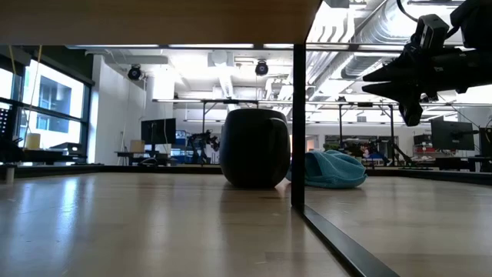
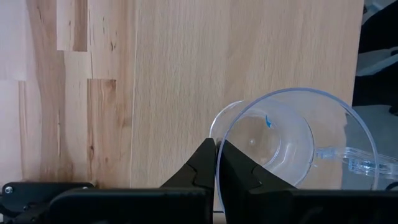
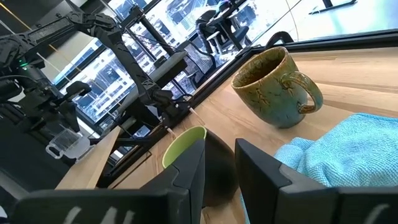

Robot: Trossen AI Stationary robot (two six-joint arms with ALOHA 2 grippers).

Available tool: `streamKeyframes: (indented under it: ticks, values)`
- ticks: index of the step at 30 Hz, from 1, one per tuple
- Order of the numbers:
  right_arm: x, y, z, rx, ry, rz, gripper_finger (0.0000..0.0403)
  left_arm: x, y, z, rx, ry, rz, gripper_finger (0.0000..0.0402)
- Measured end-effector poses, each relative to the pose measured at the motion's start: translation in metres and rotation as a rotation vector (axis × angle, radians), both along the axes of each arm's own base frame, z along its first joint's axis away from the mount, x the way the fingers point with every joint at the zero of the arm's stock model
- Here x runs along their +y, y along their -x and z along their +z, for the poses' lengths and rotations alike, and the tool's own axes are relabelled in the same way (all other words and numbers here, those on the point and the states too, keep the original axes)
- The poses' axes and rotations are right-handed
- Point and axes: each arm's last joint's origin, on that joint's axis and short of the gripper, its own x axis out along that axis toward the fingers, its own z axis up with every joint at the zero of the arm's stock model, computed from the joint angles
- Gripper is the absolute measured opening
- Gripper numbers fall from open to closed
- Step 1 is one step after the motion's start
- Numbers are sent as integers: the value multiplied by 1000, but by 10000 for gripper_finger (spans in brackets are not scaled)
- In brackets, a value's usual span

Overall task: Stack small to large cups/mugs on shelf
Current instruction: Put the transparent mug on the shelf

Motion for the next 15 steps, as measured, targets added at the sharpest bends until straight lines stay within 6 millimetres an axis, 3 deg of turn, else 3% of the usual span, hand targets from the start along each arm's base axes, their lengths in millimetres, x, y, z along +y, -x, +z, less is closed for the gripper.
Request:
streamKeyframes:
  ticks: [15]
  values:
    - [0, 0, 0, 0, 0, 0, 81, -2, -2, -2, 2, 0, 22, 0]
